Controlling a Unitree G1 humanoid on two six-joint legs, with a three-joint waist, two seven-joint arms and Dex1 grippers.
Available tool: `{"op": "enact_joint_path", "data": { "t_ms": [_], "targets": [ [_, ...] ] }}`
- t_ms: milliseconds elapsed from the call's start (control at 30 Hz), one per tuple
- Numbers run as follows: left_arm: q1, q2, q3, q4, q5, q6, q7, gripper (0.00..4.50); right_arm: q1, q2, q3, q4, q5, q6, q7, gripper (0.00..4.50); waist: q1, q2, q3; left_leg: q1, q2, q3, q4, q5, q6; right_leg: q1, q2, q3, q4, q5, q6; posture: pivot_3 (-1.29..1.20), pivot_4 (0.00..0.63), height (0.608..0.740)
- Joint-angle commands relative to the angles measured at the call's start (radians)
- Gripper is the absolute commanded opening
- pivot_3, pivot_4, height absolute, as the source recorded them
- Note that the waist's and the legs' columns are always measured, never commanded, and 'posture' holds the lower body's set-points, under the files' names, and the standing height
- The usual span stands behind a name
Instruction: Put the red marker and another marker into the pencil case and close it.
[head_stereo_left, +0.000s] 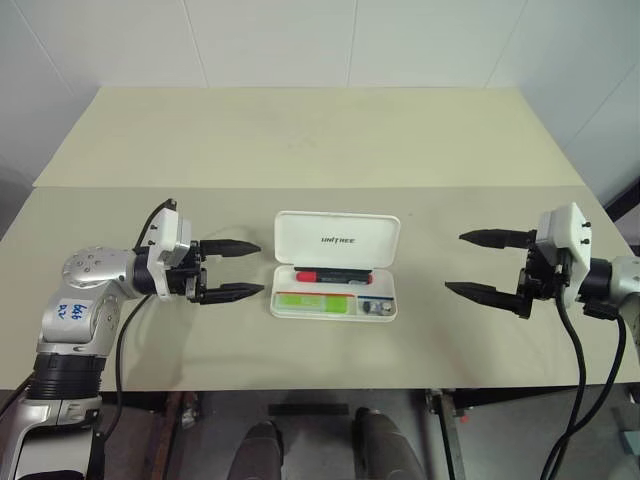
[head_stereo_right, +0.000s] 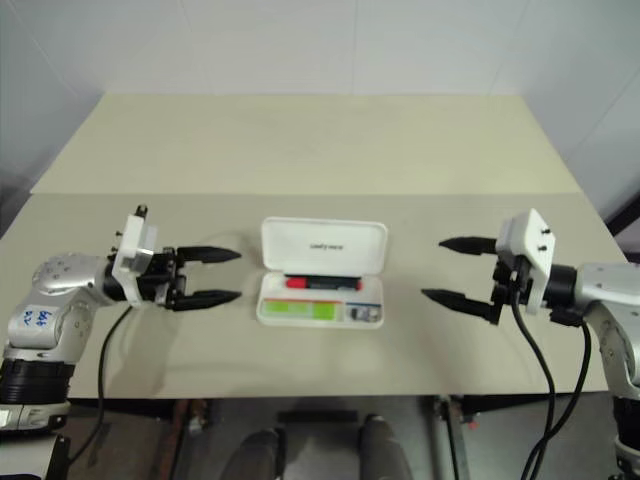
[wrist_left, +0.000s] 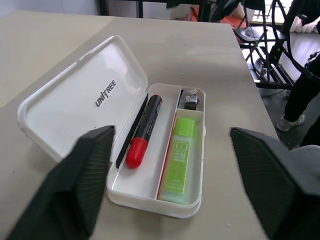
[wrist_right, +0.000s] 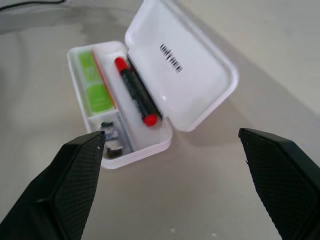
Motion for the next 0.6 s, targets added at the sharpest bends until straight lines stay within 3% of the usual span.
{"op": "enact_joint_path", "data": {
  "t_ms": [33, 267, 433, 600],
  "targets": [
    [-0.029, 0.004, 0.023, 0.009, -0.009, -0.023, -0.006, 2.30, 0.015, -0.009, -0.034, -0.030, 0.017, -0.021, -0.015, 4.50, 0.002, 0.000, 0.000, 0.000, 0.000, 0.000, 0.000, 0.000, 0.000, 0.000, 0.000, 0.000, 0.000, 0.000, 0.000, 0.00, 0.150, 0.740],
    [-0.029, -0.007, 0.030, 0.009, -0.011, -0.029, 0.007, 0.02, 0.019, -0.005, -0.011, -0.030, 0.011, -0.042, -0.032, 4.50, 0.004, 0.000, 0.000, 0.000, 0.000, 0.000, -0.001, 0.000, 0.000, 0.000, 0.000, 0.000, -0.001, 0.000, 0.000, 0.00, 0.150, 0.740],
    [-0.026, -0.038, 0.067, 0.003, -0.027, -0.019, 0.084, 0.02, 0.016, -0.006, -0.005, -0.022, 0.010, -0.050, -0.035, 4.50, 0.005, 0.000, 0.000, 0.000, 0.000, 0.000, -0.001, 0.000, 0.000, 0.000, 0.000, 0.000, -0.001, 0.000, 0.000, 0.00, 0.150, 0.740],
    [-0.097, -0.123, 0.147, 0.057, -0.047, 0.008, 0.265, 0.02, 0.008, -0.003, 0.000, -0.026, 0.018, -0.050, -0.044, 4.50, 0.006, 0.000, 0.000, 0.000, 0.000, 0.000, 0.000, 0.000, 0.000, 0.000, 0.000, 0.000, 0.000, 0.000, 0.001, 0.00, 0.150, 0.740]
  ]
}}
